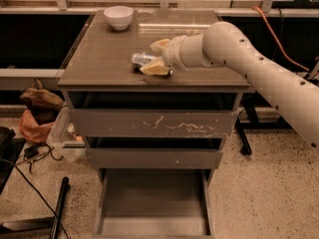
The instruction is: Pick redbull can from bottom drawer and place on counter
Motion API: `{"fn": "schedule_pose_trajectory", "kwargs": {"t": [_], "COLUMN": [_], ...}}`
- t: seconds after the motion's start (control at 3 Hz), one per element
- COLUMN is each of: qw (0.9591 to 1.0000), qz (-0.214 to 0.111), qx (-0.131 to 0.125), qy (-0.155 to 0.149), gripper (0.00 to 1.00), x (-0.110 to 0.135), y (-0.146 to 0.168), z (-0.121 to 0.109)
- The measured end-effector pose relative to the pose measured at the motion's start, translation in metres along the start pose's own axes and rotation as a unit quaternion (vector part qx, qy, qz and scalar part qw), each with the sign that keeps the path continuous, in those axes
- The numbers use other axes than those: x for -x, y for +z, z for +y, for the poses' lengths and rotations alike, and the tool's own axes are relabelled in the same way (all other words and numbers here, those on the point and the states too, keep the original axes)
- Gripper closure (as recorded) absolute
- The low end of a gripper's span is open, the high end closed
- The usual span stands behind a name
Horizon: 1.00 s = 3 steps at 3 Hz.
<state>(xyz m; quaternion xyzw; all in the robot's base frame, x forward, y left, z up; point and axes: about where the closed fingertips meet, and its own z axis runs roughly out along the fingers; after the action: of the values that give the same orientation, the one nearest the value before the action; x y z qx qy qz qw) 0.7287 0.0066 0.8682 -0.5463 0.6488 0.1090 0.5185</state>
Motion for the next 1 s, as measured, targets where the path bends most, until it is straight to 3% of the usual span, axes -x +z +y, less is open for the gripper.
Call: {"fn": "schedule_pose_trajectory", "kwargs": {"t": [0.33, 1.0], "qw": [1.0000, 0.9999], "qz": [0.000, 0.007], "qx": [0.000, 0.002], "qy": [0.000, 0.009], "gripper": [0.00, 0.00], "x": [0.0000, 0.0066], "y": [0.0000, -0.0070], "z": [0.0000, -0.0069]}}
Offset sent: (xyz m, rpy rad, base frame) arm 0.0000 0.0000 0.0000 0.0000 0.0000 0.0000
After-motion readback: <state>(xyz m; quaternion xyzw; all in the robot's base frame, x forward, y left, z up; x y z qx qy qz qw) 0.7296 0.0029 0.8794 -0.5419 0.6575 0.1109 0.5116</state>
